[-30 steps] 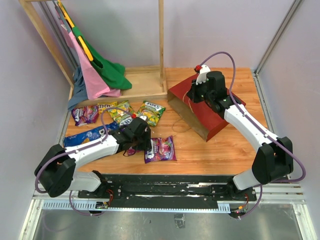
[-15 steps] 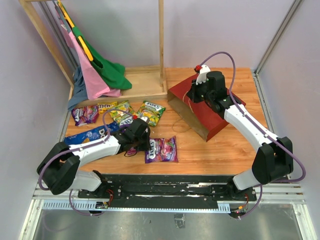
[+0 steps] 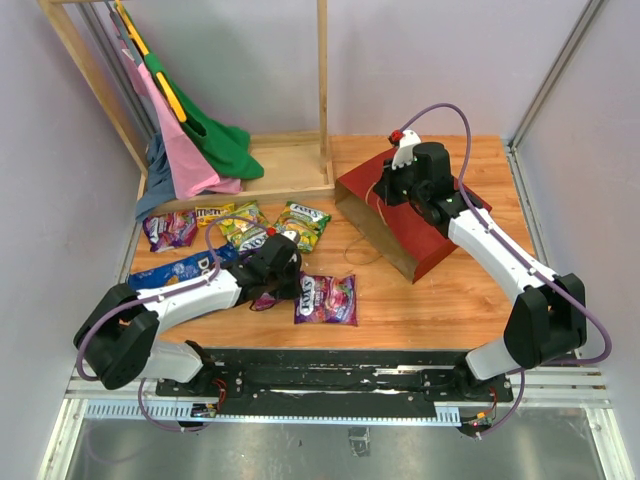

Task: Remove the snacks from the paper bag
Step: Adjust the snack at the center of the board.

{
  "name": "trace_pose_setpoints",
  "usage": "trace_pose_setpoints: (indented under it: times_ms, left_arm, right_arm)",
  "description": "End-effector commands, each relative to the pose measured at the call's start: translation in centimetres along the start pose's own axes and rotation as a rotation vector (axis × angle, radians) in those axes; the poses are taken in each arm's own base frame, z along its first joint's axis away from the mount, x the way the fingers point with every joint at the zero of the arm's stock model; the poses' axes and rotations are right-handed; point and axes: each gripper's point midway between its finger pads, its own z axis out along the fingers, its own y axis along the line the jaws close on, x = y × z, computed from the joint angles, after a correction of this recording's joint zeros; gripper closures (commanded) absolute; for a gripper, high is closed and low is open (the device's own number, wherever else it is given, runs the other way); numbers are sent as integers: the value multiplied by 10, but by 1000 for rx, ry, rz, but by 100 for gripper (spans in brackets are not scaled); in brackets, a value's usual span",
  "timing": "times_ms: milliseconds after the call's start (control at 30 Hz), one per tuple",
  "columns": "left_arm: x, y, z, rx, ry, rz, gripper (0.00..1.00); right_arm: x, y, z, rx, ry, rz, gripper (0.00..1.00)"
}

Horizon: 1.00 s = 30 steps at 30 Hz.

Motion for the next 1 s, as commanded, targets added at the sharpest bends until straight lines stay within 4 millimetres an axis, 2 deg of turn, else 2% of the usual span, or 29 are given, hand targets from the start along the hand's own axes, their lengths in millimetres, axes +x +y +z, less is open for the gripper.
trace_pose_setpoints:
  times_ms: [0,167,567,700,800,967]
  left_arm:
    - [-34,-34,-13,115,-80,-13,100]
    - [-46,-49,-15,153,-100,-21,99]
    - [-97,-33,-16,40,-263,-121,100]
    - [-108,-28,-18,28,-306,-151,99]
    - [-108,-31,-18,34,-282,-108,99]
    - [-80,-20,-1,9,-165,-38,67]
  right_arm:
    - [-8,-1,1,-3,-25,-15,99]
    - [-8,-1,1,-2,-22,-15,99]
    - [-5,-2,2,-1,-15,-21,99]
    - [-5,-3,2,2,-13,-24,99]
    - [-4,-3,2,3,-11,-26,99]
    - [-3,-4,3,4,-7,-25,99]
